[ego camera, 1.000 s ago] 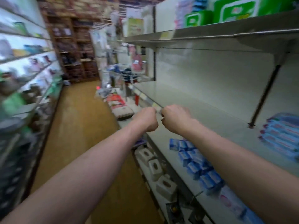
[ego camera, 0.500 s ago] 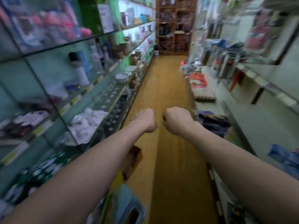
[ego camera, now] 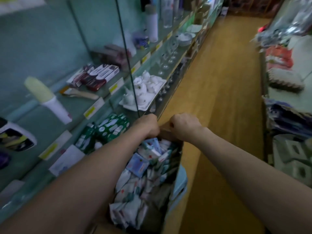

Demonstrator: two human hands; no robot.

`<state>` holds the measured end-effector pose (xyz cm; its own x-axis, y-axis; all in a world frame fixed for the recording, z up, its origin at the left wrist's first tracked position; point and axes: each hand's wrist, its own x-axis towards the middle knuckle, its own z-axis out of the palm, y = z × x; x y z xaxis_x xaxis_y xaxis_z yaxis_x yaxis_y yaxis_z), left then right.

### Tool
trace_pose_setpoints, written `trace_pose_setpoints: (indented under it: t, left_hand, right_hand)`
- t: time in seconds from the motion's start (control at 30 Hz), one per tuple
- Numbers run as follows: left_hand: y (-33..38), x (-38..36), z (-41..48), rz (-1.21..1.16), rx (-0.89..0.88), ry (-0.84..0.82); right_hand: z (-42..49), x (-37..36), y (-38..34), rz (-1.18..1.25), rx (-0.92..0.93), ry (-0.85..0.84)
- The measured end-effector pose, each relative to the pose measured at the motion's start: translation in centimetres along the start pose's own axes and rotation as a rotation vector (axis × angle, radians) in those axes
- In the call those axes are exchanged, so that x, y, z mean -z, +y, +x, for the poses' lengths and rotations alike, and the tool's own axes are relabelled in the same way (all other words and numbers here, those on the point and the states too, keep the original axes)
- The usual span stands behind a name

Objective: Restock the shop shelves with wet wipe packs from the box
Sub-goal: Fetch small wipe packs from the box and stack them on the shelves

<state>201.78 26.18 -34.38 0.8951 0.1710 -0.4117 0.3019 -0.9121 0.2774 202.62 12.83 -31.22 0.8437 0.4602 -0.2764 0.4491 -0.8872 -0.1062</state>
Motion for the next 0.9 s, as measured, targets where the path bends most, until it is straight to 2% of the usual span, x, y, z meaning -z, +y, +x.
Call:
trace_pose_setpoints:
  t: [0.17, 0.4, 0.6, 0.73, 0.9]
  left_hand:
    - [-7.1, -3.8, 2.1, -0.043, 0.103, -0.077]
    - [-13.3, -8.9, 4.9, -0.139, 0.227, -0.128]
    - [-15.6, -13.4, 7.0, -0.188, 0.293, -0.154]
    - [-15.6, -16.2, 8.8, -0.277, 0.273, -0.167]
    - [-15.7, -18.9, 10.5, -0.311, 0.258, -0.213]
  right_hand:
    - [3.8, -6.0, -4.2, 0.003, 0.052, -0.097]
    - [8.2, -13.2, -6.5, -0.025, 0.101, -0.207]
    - [10.4, -18.5, -6.7, -0.055, 0.162, -0.254]
    - [11.7, -21.0, -6.0, -0.038, 0.107, -0.213]
    - [13.4, -23.9, -5.2, 0.057, 0.058, -0.242]
